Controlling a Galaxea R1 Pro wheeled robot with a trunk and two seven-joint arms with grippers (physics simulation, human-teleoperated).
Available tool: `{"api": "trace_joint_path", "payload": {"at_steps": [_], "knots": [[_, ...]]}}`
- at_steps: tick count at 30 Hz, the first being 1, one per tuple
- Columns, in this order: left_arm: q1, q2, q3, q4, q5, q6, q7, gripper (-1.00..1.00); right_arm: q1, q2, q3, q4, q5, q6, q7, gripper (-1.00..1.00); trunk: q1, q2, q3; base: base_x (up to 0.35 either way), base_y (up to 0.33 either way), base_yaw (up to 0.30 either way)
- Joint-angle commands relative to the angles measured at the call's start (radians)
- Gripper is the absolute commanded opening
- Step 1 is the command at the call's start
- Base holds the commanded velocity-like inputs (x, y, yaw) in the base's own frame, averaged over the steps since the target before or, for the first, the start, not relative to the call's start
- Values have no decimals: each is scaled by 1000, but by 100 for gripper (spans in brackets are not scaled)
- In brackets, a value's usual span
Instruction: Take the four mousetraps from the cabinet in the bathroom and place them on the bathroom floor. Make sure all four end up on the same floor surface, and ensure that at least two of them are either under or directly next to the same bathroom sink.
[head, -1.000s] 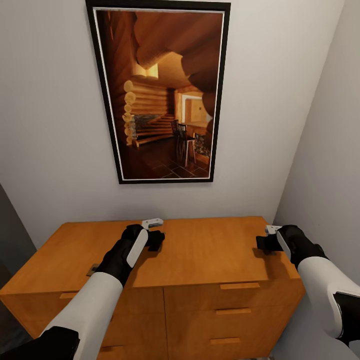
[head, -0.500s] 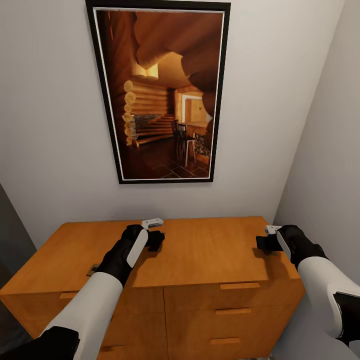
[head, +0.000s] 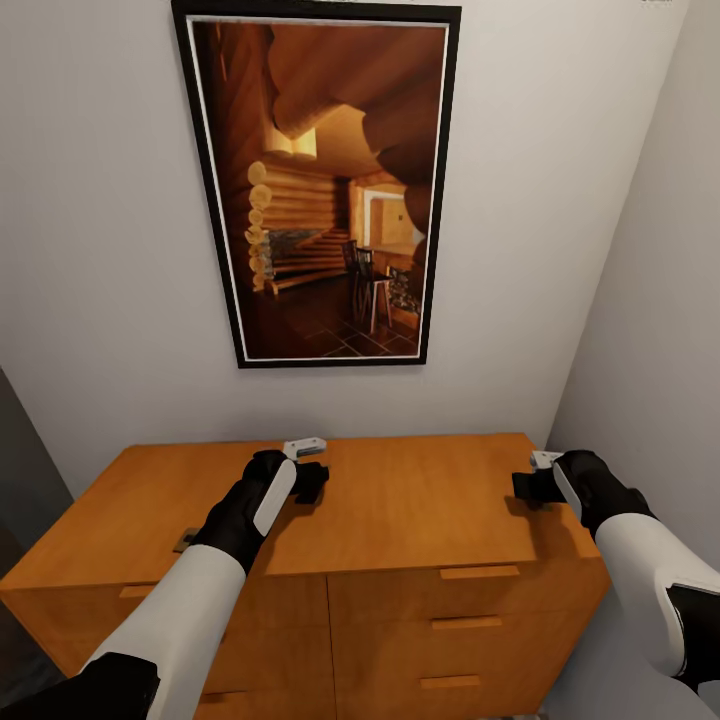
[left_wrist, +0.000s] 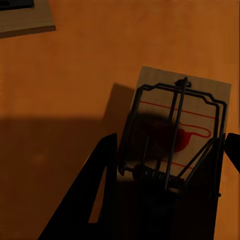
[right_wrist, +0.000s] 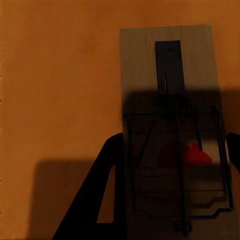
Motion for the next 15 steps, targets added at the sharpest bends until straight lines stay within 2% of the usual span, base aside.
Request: {"api": "trace_joint_path", "payload": {"at_steps": [1, 15], "knots": [[-1, 0, -1, -1, 10, 3, 9, -100, 0, 1, -7, 4, 9, 5, 9, -100, -4, 7, 2, 0, 0, 0], [-1, 0, -2, -1, 10, 3, 10, -100, 0, 1, -6, 4, 9, 5, 9, -100, -57, 105, 46, 0, 0, 0]]}}
